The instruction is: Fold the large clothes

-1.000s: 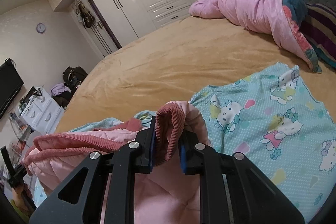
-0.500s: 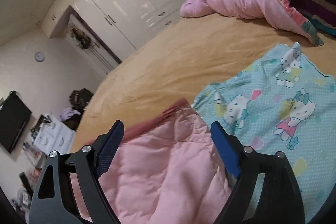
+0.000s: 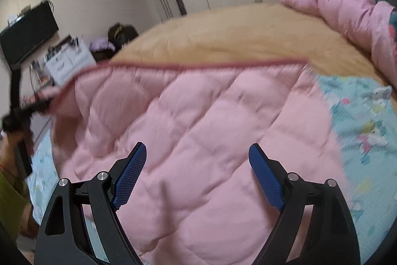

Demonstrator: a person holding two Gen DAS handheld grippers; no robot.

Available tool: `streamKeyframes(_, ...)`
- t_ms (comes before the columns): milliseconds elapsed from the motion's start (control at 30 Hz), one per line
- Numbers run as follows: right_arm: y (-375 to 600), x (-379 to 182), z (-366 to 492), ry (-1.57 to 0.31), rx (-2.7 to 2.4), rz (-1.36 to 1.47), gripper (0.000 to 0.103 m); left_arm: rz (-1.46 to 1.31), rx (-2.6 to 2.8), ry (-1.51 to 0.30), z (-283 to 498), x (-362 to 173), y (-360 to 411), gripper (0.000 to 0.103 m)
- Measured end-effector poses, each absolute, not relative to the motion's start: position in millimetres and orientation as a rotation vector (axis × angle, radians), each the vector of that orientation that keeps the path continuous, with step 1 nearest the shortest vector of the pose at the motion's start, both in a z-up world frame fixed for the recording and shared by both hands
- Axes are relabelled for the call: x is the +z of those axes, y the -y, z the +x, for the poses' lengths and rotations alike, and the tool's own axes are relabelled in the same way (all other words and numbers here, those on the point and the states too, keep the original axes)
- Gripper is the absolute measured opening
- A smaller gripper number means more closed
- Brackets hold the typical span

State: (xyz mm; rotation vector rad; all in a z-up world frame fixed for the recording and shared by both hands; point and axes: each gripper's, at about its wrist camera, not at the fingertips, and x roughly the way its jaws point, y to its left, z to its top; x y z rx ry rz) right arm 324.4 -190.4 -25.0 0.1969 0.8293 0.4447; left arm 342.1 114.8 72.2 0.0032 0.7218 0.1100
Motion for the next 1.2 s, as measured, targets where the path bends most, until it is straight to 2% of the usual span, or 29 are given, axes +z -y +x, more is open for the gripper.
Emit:
streamKeyframes(67, 188, -38, 327, -0.864, 0.428, 0.224, 0.084, 0.011, 0.106, -0.712, 340, 76, -110, 0.060)
streamKeyframes(100, 188, -41, 327, -0.862, 0.423, 0.230, 0.084, 0.008, 0.094, -0.701, 337, 79, -108, 0.070)
streamKeyframes(167, 188, -43, 327, -0.850, 0.424, 0.231, 0.084, -0.002, 0.064, -0.658, 328, 86, -105, 0.082)
streamKeyframes(233, 189, -47, 327, -0.847, 0.423, 0.244, 0.084, 0.011, 0.067, -0.625, 322, 93, -103, 0.085)
streamKeyframes(267, 190, -47, 328, -0.848, 0.422, 0.248, 0.084, 0.030, 0.085, -0.602, 318, 96, -101, 0.094)
streamKeyframes(500, 200, -34, 326, -0.818, 0.424, 0.271, 0.083, 0.124, 0.123, -0.532, 306, 107, -93, 0.094)
streamKeyframes(767, 251, -11, 335, -0.730, 0.271, 0.240, 0.083, 0.149, 0.156, -0.701, 317, 48, -114, 0.094)
streamKeyframes(1000, 278, -26, 385, -0.840, 0.180, 0.209, 0.083, 0.075, 0.167, -0.829, 338, 10, -150, 0.094)
streamKeyframes(1200, 285, -45, 412, -0.899, 0.153, 0.204, 0.083, 0.079, 0.146, -0.879, 352, -4, -151, 0.094)
